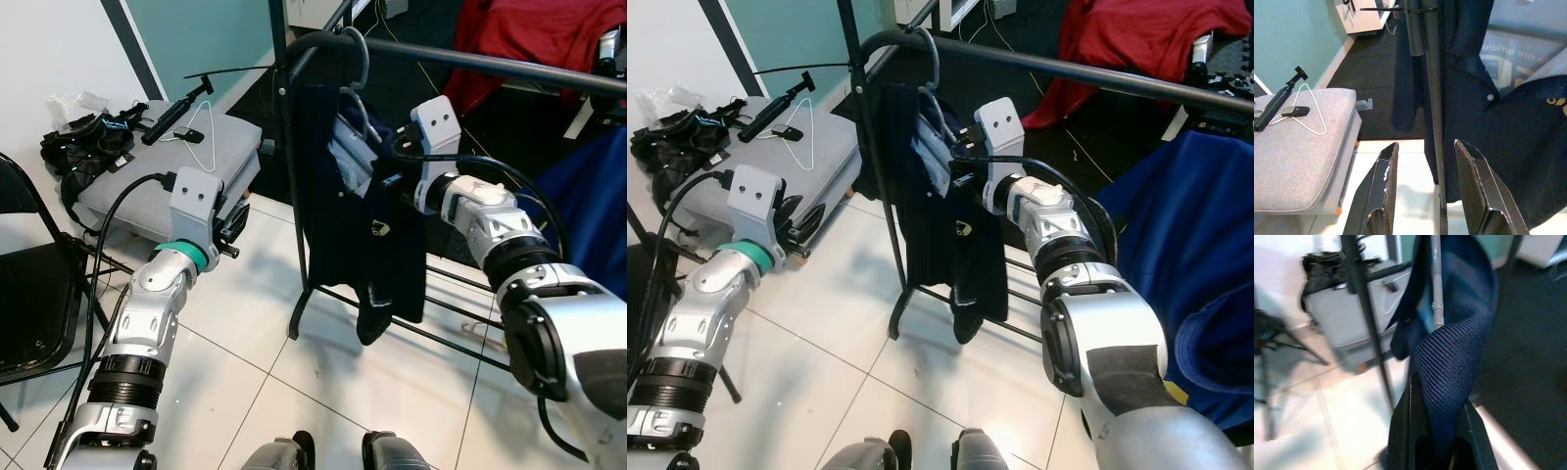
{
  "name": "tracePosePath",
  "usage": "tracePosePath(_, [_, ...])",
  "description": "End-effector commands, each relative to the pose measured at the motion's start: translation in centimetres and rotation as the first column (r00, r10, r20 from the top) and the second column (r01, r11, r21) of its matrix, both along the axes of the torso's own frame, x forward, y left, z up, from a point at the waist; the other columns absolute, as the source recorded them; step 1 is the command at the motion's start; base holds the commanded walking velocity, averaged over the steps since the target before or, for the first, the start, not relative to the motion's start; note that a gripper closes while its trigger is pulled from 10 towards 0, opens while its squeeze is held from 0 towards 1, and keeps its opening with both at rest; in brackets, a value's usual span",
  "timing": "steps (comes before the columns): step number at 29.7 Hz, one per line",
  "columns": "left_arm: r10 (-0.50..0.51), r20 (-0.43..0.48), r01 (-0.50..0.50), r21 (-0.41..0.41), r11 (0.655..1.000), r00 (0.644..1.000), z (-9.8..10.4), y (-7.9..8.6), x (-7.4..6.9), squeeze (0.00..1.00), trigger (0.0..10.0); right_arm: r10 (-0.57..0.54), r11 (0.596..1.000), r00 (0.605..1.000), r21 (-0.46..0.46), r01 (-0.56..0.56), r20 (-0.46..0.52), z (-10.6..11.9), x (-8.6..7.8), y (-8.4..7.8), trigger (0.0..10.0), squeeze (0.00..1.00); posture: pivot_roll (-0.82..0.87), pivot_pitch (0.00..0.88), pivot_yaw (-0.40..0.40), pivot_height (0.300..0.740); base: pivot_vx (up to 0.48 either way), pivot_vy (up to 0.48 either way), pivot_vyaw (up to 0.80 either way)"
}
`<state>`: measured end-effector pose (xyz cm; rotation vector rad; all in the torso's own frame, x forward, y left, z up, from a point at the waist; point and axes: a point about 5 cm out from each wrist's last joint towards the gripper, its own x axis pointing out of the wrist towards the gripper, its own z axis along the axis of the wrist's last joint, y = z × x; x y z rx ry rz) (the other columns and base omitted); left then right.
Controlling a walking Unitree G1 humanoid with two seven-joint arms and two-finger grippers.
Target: Hang hanger
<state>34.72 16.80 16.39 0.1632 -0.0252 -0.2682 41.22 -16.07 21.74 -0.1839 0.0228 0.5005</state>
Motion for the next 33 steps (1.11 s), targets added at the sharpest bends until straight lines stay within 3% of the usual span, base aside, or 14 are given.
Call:
tracePosePath(1, [0.004,-0.008,-0.004,-0.002,1.0,1.0,-0.3,0.2,-0.1,0.0,10.0,0.019,1.0,0.993,-0.014,-0.018,0.12,2.8,0.4,0.7,0.0,0.0,-0.05,0.047,0.129,0.74,0.0,0.0,0.0])
tracePosePath(2, [0.001,-0.009,-0.001,-0.003,1.0,1.0,-0.3,0.1,-0.1,0.0,10.0,0.038,0.999,0.975,-0.029,-0.032,0.221,4.7,0.3,0.9,10.0,0.0,-0.06,0.047,0.13,0.74,0.0,0.0,0.0])
tracePosePath(4, [-0.006,-0.012,0.006,-0.006,1.0,1.0,-0.4,-0.2,-0.1,0.0,10.0,0.059,0.998,0.895,-0.026,-0.053,0.441,9.1,-0.4,1.2,10.0,0.0,-0.07,0.052,0.133,0.74,0.0,0.0,0.0])
tracePosePath(5, [-0.006,-0.012,0.006,-0.006,1.0,1.0,-0.4,-0.2,-0.1,0.0,10.0,0.059,0.998,0.895,-0.026,-0.053,0.441,9.1,-0.4,1.2,10.0,0.0,-0.07,0.052,0.133,0.74,0.0,0.0,0.0])
tracePosePath(8, [-0.014,-0.018,0.014,-0.008,1.0,1.0,-0.6,-0.4,-0.2,0.0,10.0,0.089,0.995,0.828,-0.011,-0.1,0.553,11.2,-1.6,1.6,10.0,0.0,-0.08,0.057,0.137,0.74,0.0,0.0,0.0])
tracePosePath(11, [-0.02,-0.022,0.019,-0.007,1.0,1.0,-0.7,-0.5,-0.2,0.0,10.0,0.114,0.992,0.794,-0.024,-0.125,0.598,11.7,-2.9,1.8,10.0,0.0,-0.08,0.058,0.135,0.74,0.0,0.0,0.0])
tracePosePath(13, [-0.021,-0.022,0.02,-0.007,1.0,1.0,-0.7,-0.5,-0.2,0.0,10.0,0.118,0.992,0.796,-0.032,-0.123,0.594,11.5,-3.2,1.7,10.0,0.0,-0.09,0.059,0.132,0.74,0.0,0.0,0.0])
tracePosePath(18, [-0.038,-0.032,0.038,-0.008,0.999,0.999,-0.9,-0.7,-0.2,0.0,10.0,0.132,0.991,0.895,-0.076,-0.11,0.426,4.6,-7.2,-1.0,10.0,0.0,-0.11,0.084,0.139,0.74,0.0,0.0,0.0])
tracePosePath(20, [-0.043,-0.035,0.042,-0.004,0.999,0.998,-0.9,-0.7,-0.3,0.0,10.0,0.133,0.991,0.906,-0.071,-0.113,0.402,3.8,-7.7,-1.3,10.0,0.0,-0.11,0.084,0.139,0.74,0.0,0.0,0.0])
tracePosePath(24, [-0.092,-0.052,0.094,0.029,0.995,0.994,-1.1,-0.7,-0.3,0.0,10.0,0.17,0.981,0.947,-0.137,-0.136,0.274,-0.3,-10.9,-2.3,10.0,0.0,-0.14,0.098,0.157,0.74,0.0,0.0,0.0])
tracePosePath(28, [-0.154,-0.048,0.157,0.066,0.985,0.987,-0.5,-0.7,-0.3,0.0,10.0,0.206,0.971,0.955,-0.165,-0.173,0.211,-1.3,-12.4,-2.9,10.0,0.0,-0.15,0.105,0.16,0.74,0.0,0.0,0.0])
tracePosePath(29, [-0.21,-0.029,0.212,0.109,0.971,0.977,0.7,0.2,-0.6,0.0,10.0,0.208,0.969,0.959,-0.175,-0.175,0.19,-0.9,-12.9,-3.3,10.0,0.0,-0.15,0.109,0.164,0.74,0.0,0.0,0.0])
tracePosePath(32, [-0.228,-0.005,0.226,0.129,0.965,0.974,1.9,1.2,-0.7,0.0,10.0,0.192,0.968,0.958,-0.2,-0.15,0.214,0.0,-13.0,-3.7,10.0,0.0,-0.14,0.11,0.159,0.74,0.0,0.0,0.0])
tracePosePath(33, [-0.226,0.017,0.222,0.127,0.967,0.974,2.8,1.6,-0.6,0.0,10.0,0.142,0.979,0.959,-0.176,-0.099,0.247,0.9,-12.3,-4.3,10.0,0.0,-0.14,0.11,0.153,0.74,0.0,0.0,0.0])
